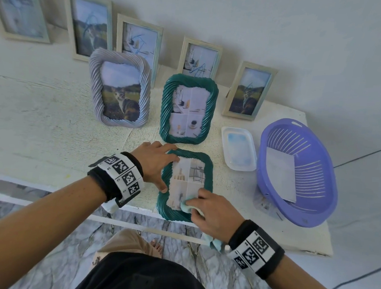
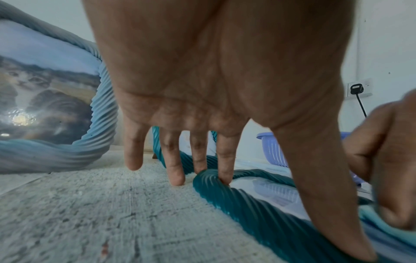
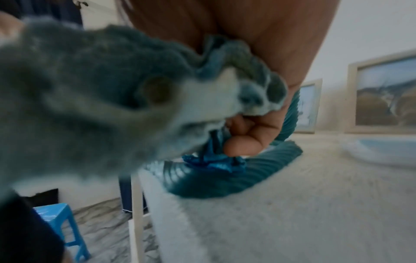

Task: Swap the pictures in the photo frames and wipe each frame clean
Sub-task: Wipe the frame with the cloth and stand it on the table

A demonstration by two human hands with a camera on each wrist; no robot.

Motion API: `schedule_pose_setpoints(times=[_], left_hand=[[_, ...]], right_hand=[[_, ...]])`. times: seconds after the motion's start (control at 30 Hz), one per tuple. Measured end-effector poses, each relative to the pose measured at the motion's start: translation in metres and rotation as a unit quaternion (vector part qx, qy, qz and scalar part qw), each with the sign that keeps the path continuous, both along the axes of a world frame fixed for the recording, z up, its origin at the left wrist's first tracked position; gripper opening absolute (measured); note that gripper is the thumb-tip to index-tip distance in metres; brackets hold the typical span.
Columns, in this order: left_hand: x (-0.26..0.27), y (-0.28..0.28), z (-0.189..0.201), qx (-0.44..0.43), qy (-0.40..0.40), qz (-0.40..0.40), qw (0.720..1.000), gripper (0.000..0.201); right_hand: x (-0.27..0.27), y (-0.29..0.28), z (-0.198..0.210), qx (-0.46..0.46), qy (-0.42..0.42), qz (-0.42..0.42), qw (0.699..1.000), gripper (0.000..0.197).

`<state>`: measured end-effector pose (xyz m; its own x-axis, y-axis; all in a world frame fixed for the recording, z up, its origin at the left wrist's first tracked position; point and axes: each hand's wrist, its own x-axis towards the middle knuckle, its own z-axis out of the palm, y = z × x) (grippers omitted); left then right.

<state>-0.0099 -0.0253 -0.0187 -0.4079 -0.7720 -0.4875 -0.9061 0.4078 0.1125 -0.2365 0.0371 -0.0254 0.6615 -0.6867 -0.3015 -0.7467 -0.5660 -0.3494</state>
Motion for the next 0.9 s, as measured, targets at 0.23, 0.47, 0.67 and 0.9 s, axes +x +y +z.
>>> schedule_pose_setpoints(times=[0.23,0.47,0.67,0.9], left_hand=[[0.001,0.000,0.000,0.002,0.002,0.002,1.000,0.098],[0.001,0.000,-0.001,0.003,0.007,0.001,1.000,0.097],[0.002,0.001,-0.002,0.000,0.012,0.006,1.000,0.098],[0.001,0.002,-0.001,0.001,0.016,0.010,1.000,0.097]], right_hand=[[0.010,-0.005,-0.002,-0.030,0.020,-0.014,0.999,0.030],[0.008,-0.019,0.004,-0.013,0.024,-0.001,1.000,0.030],[0.017,-0.011,-0.001,-0.012,0.022,-0.003,1.000,0.037],[0.013,-0.031,0.003,-0.039,0.030,-0.033,0.998,0.031]])
